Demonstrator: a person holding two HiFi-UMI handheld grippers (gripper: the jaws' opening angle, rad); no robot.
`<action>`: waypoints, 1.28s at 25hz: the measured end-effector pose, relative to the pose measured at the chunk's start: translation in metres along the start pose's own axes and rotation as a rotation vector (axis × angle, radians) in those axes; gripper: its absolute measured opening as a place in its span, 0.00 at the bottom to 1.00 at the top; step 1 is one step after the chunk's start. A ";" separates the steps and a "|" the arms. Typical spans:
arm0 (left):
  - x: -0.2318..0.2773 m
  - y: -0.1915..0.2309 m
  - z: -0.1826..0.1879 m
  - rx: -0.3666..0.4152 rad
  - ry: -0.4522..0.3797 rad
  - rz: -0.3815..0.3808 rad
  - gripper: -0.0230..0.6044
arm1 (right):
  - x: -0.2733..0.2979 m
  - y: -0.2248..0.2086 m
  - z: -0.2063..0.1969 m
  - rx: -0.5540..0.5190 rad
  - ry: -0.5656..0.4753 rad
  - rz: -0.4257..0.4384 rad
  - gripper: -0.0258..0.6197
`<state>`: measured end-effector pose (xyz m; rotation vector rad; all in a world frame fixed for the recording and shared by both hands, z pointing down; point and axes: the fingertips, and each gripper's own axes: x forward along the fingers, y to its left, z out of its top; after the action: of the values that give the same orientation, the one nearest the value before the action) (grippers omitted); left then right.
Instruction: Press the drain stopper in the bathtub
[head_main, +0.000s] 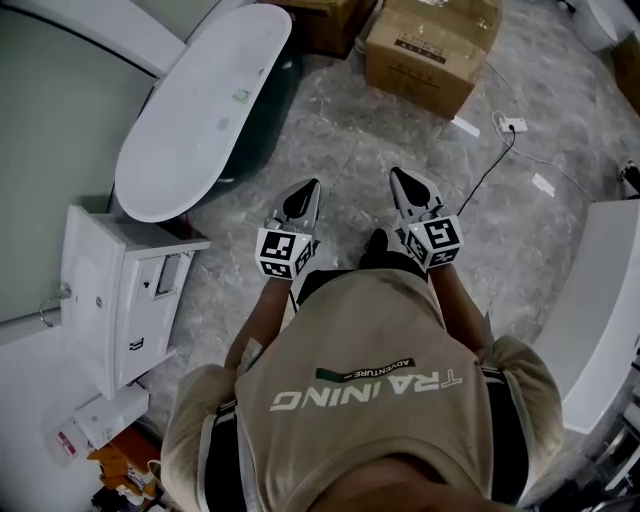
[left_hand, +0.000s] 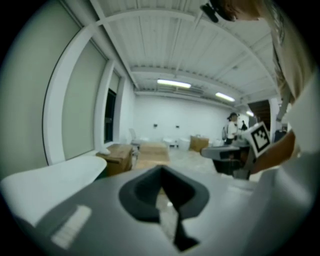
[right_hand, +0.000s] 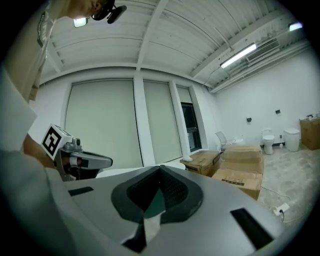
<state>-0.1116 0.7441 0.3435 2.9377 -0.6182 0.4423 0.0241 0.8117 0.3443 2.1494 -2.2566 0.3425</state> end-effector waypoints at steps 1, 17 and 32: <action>0.013 0.001 0.006 -0.026 -0.012 0.003 0.04 | 0.006 -0.011 0.003 -0.032 0.002 0.001 0.05; 0.117 0.077 0.018 -0.052 0.031 0.035 0.04 | 0.118 -0.060 0.006 0.003 0.083 0.048 0.05; 0.237 0.249 0.075 -0.096 -0.029 -0.036 0.04 | 0.321 -0.092 0.083 -0.086 0.075 0.039 0.05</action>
<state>0.0139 0.4157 0.3555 2.8637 -0.5721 0.3562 0.1080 0.4780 0.3267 2.0187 -2.2325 0.3149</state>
